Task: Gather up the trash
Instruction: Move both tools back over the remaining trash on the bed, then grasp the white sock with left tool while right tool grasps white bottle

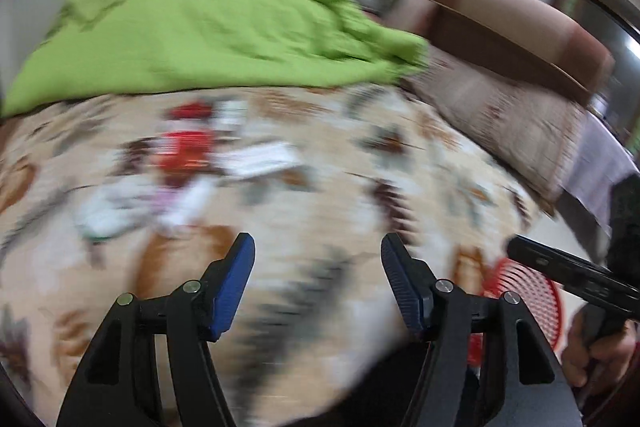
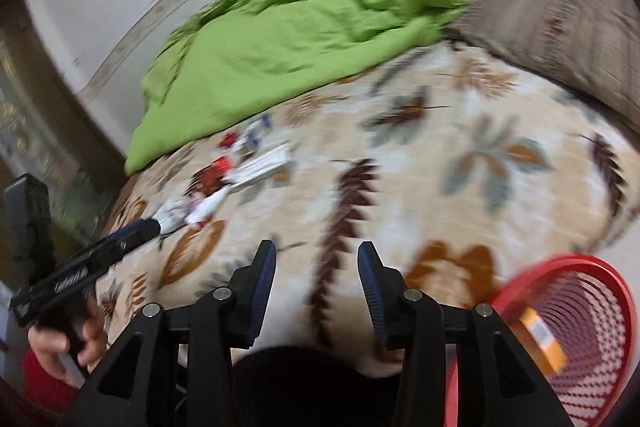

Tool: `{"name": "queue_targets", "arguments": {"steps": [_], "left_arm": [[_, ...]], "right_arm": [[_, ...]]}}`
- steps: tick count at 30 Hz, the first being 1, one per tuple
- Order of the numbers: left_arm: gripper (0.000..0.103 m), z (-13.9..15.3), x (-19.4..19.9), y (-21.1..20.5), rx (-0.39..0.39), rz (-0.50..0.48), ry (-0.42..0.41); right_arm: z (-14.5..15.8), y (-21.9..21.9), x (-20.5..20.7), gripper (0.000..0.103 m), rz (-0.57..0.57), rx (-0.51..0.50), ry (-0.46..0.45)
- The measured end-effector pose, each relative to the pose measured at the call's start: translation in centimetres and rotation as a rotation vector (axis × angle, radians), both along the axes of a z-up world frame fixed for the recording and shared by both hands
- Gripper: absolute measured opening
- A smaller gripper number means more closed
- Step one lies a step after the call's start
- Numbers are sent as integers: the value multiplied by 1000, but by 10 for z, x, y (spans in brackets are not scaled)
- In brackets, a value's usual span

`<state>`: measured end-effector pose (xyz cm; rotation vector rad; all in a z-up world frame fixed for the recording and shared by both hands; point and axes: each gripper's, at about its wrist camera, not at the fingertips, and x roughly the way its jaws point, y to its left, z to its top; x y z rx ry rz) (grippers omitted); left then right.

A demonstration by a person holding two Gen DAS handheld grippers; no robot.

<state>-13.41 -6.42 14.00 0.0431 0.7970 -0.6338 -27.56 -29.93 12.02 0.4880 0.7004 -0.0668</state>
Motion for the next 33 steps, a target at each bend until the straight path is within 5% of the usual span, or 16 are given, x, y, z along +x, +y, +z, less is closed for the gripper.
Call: {"name": "queue_targets", "arguments": {"steps": [9,14,19,21,22,26,33], "left_arm": [[76,-30,103,99,27,232,96],[77,-68,154,97,41,278,203],[77,-89,173,77,39,303,216],[63,-96,178,77,33,328,216],[47,-100,180,78,36,342,222],[23,-99,175,94,4,377,198],[19,-73,137,121,-14,406,91]], "right_arm": [[-4,57,63,49,170,-14,43],[-6,66,79,53,193,-20,56],[-11,64,92,53,192,-14,84],[-13,65,97,53,195,-10,94],[-13,66,101,53,200,-9,97],[-15,80,120,53,243,-11,105],[-33,112,189,53,293,94,154]]}}
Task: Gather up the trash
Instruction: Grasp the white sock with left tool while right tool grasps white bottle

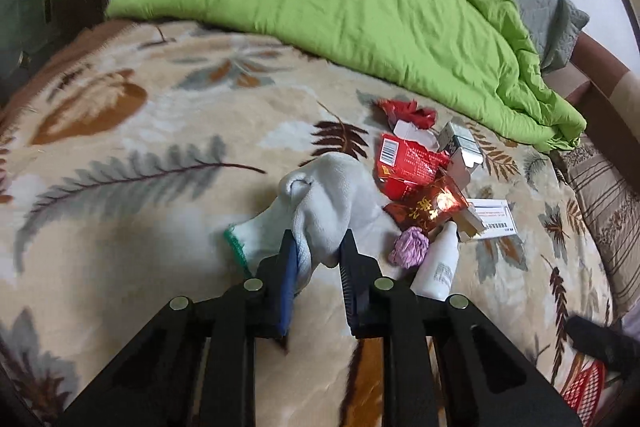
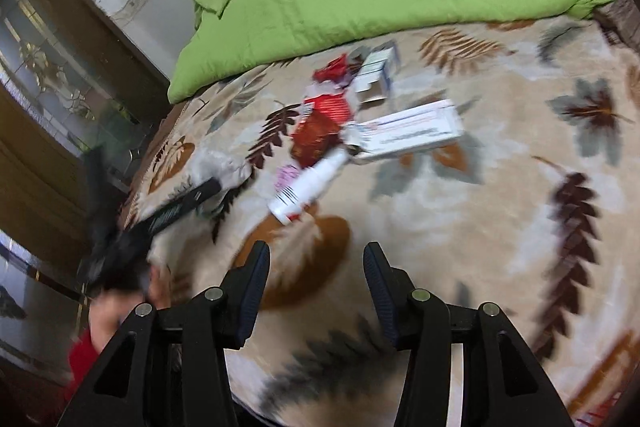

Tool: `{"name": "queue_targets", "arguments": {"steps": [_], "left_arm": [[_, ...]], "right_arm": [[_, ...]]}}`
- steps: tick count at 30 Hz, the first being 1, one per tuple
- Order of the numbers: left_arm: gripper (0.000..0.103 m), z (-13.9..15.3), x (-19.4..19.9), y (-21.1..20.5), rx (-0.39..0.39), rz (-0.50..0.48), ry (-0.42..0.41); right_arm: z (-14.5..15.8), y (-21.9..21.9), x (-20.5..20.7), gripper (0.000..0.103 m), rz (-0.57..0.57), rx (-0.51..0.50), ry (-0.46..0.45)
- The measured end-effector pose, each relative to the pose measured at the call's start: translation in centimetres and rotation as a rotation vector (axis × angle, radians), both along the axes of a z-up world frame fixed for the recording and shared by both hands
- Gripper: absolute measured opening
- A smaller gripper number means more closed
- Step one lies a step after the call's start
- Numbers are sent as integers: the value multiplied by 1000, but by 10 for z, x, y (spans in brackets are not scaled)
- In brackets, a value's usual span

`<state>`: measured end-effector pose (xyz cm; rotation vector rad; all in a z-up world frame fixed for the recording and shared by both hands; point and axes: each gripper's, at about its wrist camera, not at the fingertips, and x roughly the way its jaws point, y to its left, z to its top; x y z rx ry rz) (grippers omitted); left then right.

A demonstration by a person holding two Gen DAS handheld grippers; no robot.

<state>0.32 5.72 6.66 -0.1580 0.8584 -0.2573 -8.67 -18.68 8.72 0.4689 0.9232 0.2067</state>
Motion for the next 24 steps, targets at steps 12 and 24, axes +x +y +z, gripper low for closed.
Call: {"name": "queue_targets", "arguments": {"steps": [12,24], "left_arm": [[19,11,-30,35,-10,30,-51],[19,11,-51,27,-20,-5,-57]], "right_arm": [[-53,42,97,52,-63,63,184],[-55,42,96,39,-43,-51,165]]}}
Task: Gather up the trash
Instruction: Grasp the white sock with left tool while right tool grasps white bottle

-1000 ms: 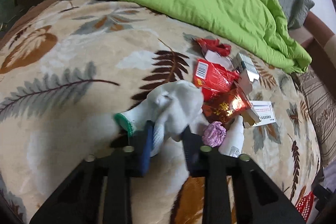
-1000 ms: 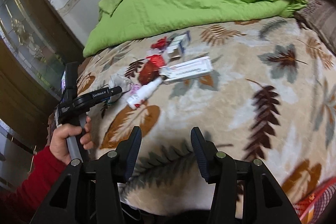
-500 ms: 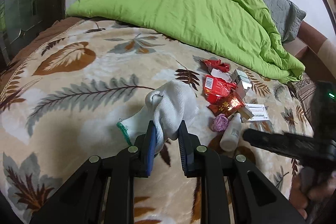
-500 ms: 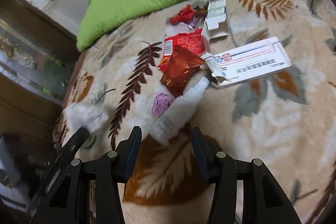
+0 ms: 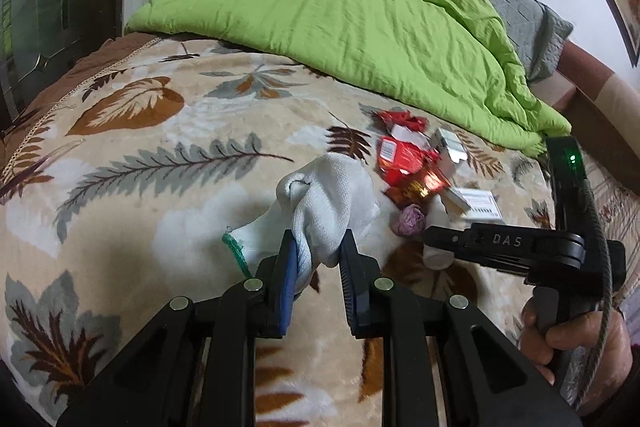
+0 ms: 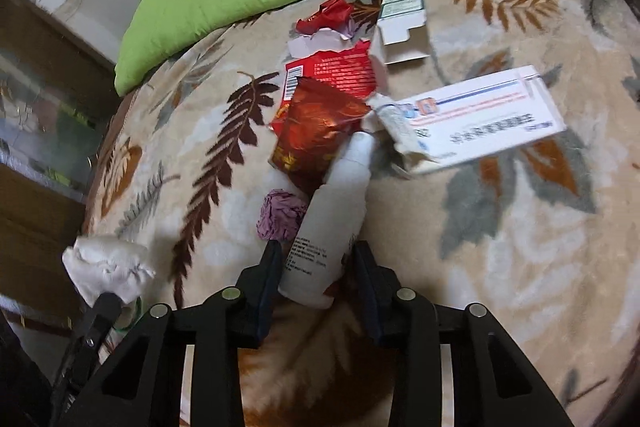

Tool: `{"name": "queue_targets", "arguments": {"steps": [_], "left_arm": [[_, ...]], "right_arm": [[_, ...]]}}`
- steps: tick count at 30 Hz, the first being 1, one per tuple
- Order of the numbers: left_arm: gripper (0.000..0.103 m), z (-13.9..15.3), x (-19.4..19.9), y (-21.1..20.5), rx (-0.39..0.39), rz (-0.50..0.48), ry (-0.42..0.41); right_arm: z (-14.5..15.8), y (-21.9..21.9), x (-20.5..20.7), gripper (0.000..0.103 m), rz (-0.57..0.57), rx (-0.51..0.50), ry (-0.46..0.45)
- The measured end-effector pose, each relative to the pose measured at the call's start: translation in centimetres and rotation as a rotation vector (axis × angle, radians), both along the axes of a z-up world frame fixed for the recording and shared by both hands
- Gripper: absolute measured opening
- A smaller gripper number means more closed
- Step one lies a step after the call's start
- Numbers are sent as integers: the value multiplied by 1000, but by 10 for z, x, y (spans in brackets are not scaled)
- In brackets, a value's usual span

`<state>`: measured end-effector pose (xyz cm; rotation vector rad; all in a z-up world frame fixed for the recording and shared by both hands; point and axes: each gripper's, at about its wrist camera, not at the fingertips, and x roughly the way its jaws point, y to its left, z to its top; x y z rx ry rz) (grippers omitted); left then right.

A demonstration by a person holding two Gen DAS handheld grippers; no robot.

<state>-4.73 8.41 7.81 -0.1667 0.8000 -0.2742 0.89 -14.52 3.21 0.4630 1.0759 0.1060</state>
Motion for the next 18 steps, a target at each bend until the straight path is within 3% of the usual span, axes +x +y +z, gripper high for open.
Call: {"name": "queue_targets", "arguments": {"steps": [7,10,18], "left_arm": [[19,1,-18,-18,7,-49,-1],[19,2,-20,-25,11,-53,-3],[19,3,-30,-34,51,-50,-12]], "right_arm": [[11,-10,-44,39,184,-183,16],[16,-12,-51,40,205,-270,12],[1,-15,-38,35,125,-215,17]]}}
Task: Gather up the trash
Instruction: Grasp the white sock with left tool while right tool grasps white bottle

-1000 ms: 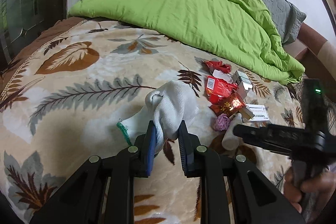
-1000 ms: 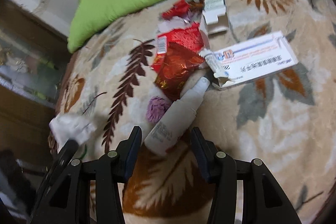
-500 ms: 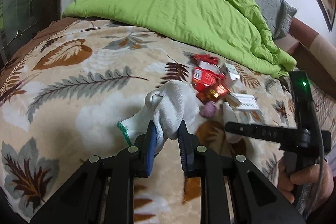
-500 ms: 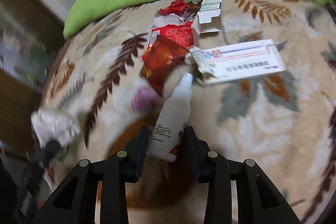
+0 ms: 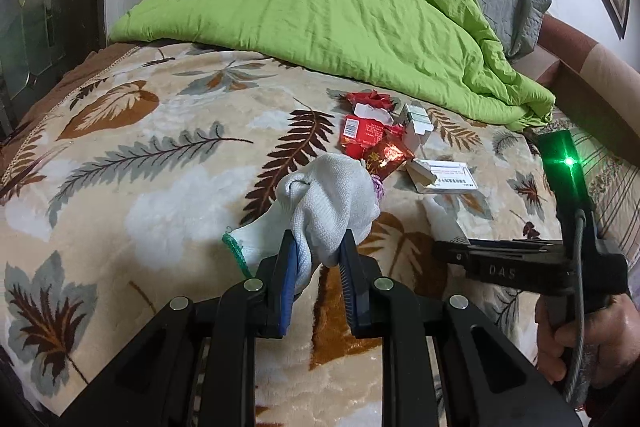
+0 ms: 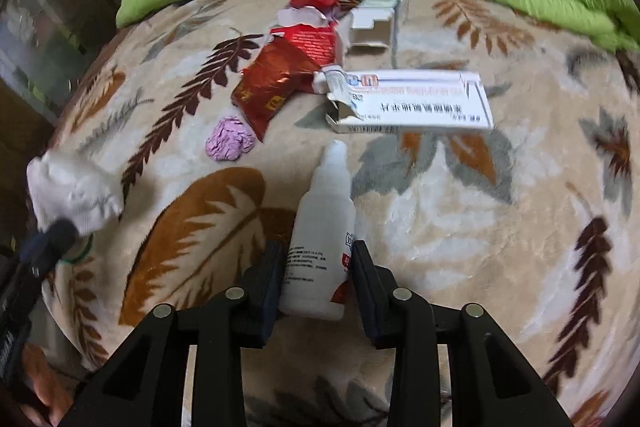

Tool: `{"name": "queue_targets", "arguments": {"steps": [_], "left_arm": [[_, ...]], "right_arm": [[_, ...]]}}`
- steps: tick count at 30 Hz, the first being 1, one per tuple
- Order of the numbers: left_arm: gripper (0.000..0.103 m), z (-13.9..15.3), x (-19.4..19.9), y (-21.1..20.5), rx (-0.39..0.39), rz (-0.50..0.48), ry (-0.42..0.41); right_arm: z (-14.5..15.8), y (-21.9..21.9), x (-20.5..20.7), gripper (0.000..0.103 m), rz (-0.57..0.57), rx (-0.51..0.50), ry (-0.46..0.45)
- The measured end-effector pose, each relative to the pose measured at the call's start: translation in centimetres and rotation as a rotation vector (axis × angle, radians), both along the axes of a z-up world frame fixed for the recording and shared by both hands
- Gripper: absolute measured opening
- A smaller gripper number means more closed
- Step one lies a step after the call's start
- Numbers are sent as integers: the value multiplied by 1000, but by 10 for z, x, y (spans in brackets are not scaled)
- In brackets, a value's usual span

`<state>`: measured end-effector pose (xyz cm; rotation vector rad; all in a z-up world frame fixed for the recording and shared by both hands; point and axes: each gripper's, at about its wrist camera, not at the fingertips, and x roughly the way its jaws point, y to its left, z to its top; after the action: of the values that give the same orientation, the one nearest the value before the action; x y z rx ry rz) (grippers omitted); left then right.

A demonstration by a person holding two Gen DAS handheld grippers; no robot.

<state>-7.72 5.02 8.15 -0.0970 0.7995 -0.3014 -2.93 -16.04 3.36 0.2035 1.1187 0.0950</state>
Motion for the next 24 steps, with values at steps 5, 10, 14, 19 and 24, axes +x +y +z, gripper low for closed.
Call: {"name": "queue_targets", "arguments": {"steps": [5,10,14,19,24], "left_arm": [[19,0,-11,-5,27,19,-22],[19,1,-25,-16,67,31,-66],[19,-1,-33,-22,100,30,-75],[19,-1,-47,-30,162,44,-116],[19,0,-52,-35,208,66,-147]], "right_arm": [[12,-4,-22,32,-9,14,-88],[29,-5,-66,32,-13,-6,-220],[33,-8,-91,32,-35,5,-268],[40,-15,-113,32,-61,27,-340],[43,-18,-121,32,-72,34,-384]]}}
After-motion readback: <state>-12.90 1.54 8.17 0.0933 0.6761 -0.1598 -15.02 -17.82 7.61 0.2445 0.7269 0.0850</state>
